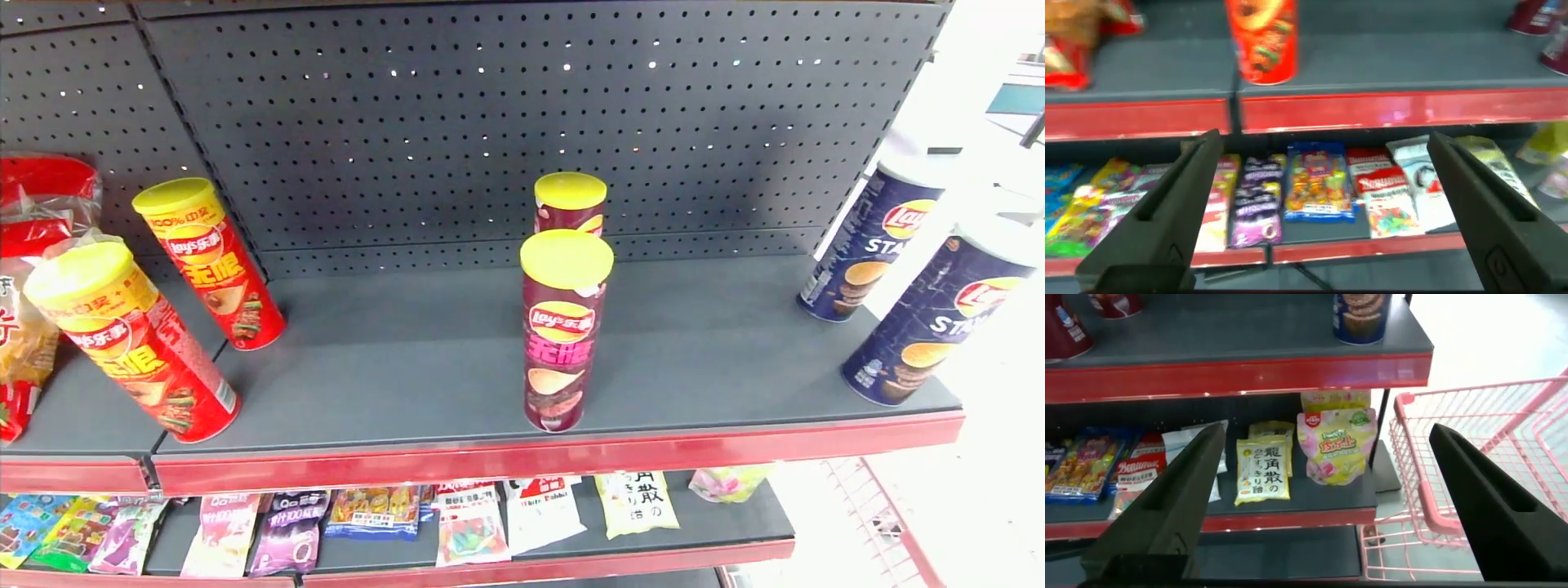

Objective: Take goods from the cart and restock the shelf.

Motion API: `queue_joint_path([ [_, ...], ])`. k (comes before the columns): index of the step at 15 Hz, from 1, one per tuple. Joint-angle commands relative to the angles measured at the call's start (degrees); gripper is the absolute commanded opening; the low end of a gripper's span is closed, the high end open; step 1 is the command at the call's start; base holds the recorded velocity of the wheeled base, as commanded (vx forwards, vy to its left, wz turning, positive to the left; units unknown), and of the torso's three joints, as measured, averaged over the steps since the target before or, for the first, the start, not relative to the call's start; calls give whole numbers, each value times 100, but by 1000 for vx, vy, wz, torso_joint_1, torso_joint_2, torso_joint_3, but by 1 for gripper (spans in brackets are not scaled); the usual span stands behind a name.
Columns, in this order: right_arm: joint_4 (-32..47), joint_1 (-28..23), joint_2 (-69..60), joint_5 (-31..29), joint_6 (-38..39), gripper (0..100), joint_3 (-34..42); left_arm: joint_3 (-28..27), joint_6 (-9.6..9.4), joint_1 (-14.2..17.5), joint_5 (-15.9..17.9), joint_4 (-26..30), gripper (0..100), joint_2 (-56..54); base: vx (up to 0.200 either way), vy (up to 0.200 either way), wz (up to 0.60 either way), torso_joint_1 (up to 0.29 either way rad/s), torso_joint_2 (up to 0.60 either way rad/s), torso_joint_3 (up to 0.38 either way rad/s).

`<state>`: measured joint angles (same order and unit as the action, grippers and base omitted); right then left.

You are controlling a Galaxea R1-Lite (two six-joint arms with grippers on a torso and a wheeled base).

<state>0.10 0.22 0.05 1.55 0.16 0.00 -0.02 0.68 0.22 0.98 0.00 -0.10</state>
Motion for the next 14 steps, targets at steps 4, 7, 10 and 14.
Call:
queue_joint_path([
  [4, -10, -4, 4, 3, 2, 100, 0, 2, 11, -4, -1, 0, 100, 10, 0, 0, 0, 0, 0, 0],
  [7, -10, -4, 4, 3, 11, 100, 0, 2, 11, -4, -1, 0, 100, 10, 0, 0, 0, 0, 0, 0],
  [10, -10, 4, 4, 12, 2, 100, 0, 2, 11, -4, -1, 0, 100, 10, 0, 0, 0, 0, 0, 0],
  [14, -10, -4, 4, 12, 11, 100, 0, 2, 2, -4, -1, 0, 100, 10, 0, 0, 0, 0, 0, 0],
])
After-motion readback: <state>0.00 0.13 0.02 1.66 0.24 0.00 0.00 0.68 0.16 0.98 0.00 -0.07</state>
